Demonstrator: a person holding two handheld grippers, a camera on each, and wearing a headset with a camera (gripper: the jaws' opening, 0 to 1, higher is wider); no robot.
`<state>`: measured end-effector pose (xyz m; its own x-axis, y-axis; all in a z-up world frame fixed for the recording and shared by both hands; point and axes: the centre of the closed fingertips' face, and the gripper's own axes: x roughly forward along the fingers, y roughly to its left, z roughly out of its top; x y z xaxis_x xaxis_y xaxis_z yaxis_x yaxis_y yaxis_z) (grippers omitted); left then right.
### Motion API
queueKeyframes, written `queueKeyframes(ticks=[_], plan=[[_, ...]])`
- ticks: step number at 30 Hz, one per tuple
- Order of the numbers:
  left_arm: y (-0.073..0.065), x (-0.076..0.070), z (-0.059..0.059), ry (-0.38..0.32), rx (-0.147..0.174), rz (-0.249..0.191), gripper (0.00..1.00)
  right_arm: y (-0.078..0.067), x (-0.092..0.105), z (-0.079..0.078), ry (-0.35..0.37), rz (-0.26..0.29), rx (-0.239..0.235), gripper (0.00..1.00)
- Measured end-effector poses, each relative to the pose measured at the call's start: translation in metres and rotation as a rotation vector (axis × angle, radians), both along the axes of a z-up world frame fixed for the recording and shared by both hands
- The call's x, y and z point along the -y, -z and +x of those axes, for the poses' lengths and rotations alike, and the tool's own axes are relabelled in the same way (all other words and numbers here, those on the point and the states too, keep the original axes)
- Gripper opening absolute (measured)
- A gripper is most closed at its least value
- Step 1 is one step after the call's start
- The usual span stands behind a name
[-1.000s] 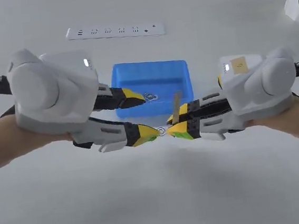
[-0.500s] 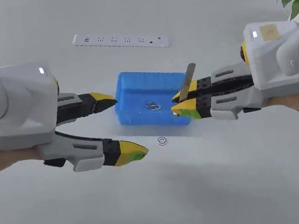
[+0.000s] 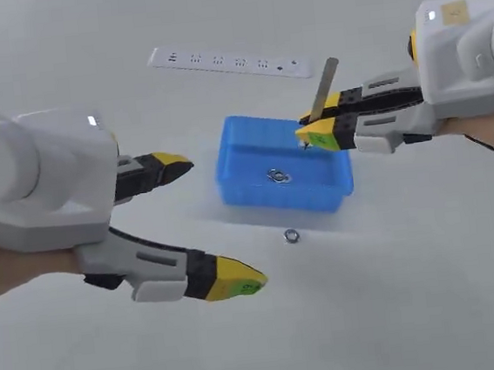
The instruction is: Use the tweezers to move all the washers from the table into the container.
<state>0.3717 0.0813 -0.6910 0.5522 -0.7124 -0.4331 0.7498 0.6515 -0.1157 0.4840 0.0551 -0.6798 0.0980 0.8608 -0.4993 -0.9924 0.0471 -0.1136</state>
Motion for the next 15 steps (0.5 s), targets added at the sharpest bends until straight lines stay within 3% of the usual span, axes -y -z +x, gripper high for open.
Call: queueKeyframes(ticks=[6,11,15], plan=[[0.001,-0.013,-0.005,-0.021,-0.004,0.01,0.99,0.031,-0.008,0.021,0.062,-0.013,-0.043,0.09],[0.002,-0.022,-0.009,-0.039,-0.011,0.018,0.99,0.052,-0.013,0.024,0.114,-0.008,-0.104,0.09],[0.001,-0.024,-0.013,-0.042,-0.014,0.006,0.99,0.062,-0.017,0.024,0.129,-0.016,-0.112,0.1]])
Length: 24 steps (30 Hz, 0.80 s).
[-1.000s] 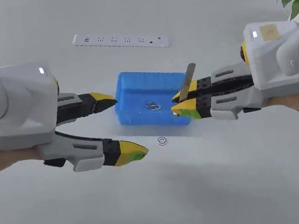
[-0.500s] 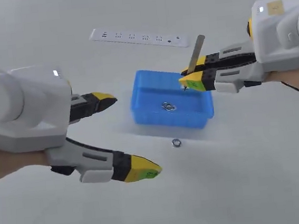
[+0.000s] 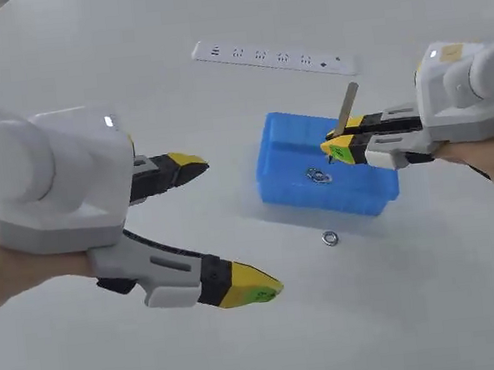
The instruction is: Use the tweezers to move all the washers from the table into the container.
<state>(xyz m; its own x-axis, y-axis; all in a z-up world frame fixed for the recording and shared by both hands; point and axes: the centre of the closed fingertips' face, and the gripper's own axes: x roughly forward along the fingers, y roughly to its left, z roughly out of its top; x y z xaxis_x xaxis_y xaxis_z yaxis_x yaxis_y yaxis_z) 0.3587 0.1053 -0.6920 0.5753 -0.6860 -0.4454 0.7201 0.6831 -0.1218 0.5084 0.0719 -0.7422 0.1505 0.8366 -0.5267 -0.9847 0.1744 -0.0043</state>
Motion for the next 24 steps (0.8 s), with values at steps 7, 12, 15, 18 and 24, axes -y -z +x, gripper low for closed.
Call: queueKeyframes(ticks=[7,12,15,18,24], plan=[[0.006,-0.005,-0.002,-0.009,-0.014,0.02,0.99,0.01,-0.005,0.002,0.008,-0.019,-0.004,0.1],[0.005,-0.003,-0.004,-0.006,-0.016,-0.001,0.99,0.012,-0.008,0.001,0.008,-0.025,-0.003,0.1],[0.005,-0.003,-0.004,-0.003,-0.007,0.003,0.99,0.011,-0.009,0.001,0.017,-0.019,-0.018,0.11],[0.003,-0.003,-0.003,-0.007,-0.006,-0.006,0.99,0.011,-0.009,0.002,0.024,-0.018,-0.017,0.11],[0.001,-0.004,0.0,-0.013,0.004,-0.005,0.99,0.005,-0.005,0.003,0.024,-0.021,0.002,0.1]])
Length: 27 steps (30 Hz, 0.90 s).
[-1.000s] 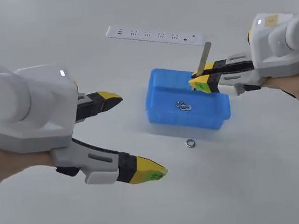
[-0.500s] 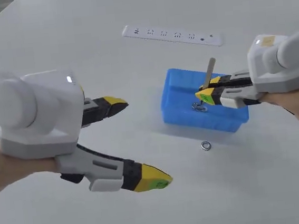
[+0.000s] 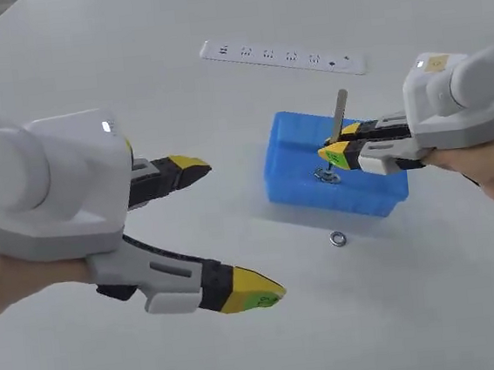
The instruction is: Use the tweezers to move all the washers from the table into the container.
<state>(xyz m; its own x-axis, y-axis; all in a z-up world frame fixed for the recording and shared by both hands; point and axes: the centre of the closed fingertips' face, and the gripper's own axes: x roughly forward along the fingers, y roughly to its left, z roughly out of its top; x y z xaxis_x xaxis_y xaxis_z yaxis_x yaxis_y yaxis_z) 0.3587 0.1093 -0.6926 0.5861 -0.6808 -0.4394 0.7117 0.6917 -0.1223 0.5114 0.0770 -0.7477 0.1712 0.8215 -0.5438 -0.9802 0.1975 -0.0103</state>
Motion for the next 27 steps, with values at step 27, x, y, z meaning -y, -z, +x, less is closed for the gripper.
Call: queueKeyframes(ticks=[27], plan=[[-0.049,0.028,0.105,0.056,0.278,0.095,0.59,-0.035,0.006,-0.033,-0.171,-0.027,0.137,0.08]])
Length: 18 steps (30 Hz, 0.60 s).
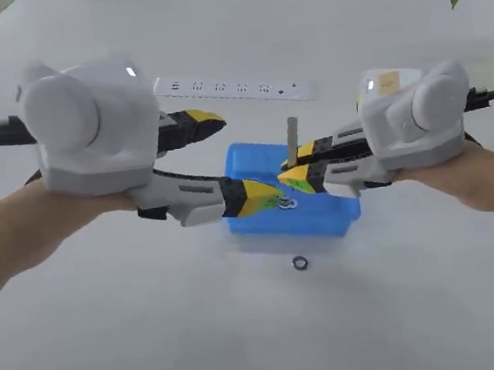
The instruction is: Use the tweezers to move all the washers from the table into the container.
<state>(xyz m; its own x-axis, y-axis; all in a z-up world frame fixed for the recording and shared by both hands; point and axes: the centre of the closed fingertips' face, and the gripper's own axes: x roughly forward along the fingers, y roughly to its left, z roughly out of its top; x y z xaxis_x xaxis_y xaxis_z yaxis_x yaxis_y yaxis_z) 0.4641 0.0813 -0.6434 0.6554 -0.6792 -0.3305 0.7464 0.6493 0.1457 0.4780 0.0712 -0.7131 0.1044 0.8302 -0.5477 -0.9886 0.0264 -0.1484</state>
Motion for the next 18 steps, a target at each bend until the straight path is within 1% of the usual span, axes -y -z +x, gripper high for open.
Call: queueKeyframes(ticks=[1,2,3,4,6,7,9,10,11,12,13,15,18], plan=[[-0.004,0.008,0.0,0.01,-0.015,-0.012,0.55,0.0,0.001,-0.002,-0.011,-0.003,0.003,0.08],[-0.007,0.012,0.002,0.023,-0.029,-0.033,0.53,0.001,0.001,-0.002,-0.013,-0.005,0.003,0.08],[-0.011,0.015,0.004,0.042,-0.021,-0.044,0.54,0.001,0.002,-0.003,-0.02,-0.011,0.008,0.08],[-0.013,0.017,0.005,0.05,-0.013,-0.044,0.55,0.002,0.002,-0.003,-0.022,-0.016,0.012,0.08],[-0.016,0.022,0.007,0.084,-0.006,-0.032,0.54,0.002,0.002,-0.004,-0.024,-0.013,0.007,0.08],[-0.016,0.025,0.007,0.106,-0.005,-0.018,0.51,0.001,0.002,-0.005,-0.026,-0.01,0.007,0.08],[-0.014,0.029,0.005,0.147,-0.002,0.004,0.31,0.0,0.001,-0.006,-0.031,-0.007,0.005,0.08],[-0.013,0.032,0.003,0.165,-0.016,0.002,0.21,0.0,0.001,-0.007,-0.034,-0.008,0.006,0.08],[-0.012,0.035,0.001,0.185,-0.024,-0.001,0.15,0.0,0.0,-0.007,-0.038,-0.009,0.008,0.08],[-0.012,0.037,0.0,0.193,-0.026,-0.008,0.17,-0.001,-0.001,-0.008,-0.041,-0.009,0.01,0.08],[-0.011,0.037,0.0,0.194,-0.029,-0.002,0.21,-0.002,-0.001,-0.008,-0.043,-0.005,0.008,0.08],[-0.01,0.038,-0.001,0.208,-0.027,0.009,0.21,-0.004,-0.003,-0.01,-0.049,0.001,0.005,0.08],[-0.009,0.038,0.0,0.211,-0.034,0.004,0.21,-0.005,-0.004,-0.012,-0.063,-0.003,0.007,0.08]])
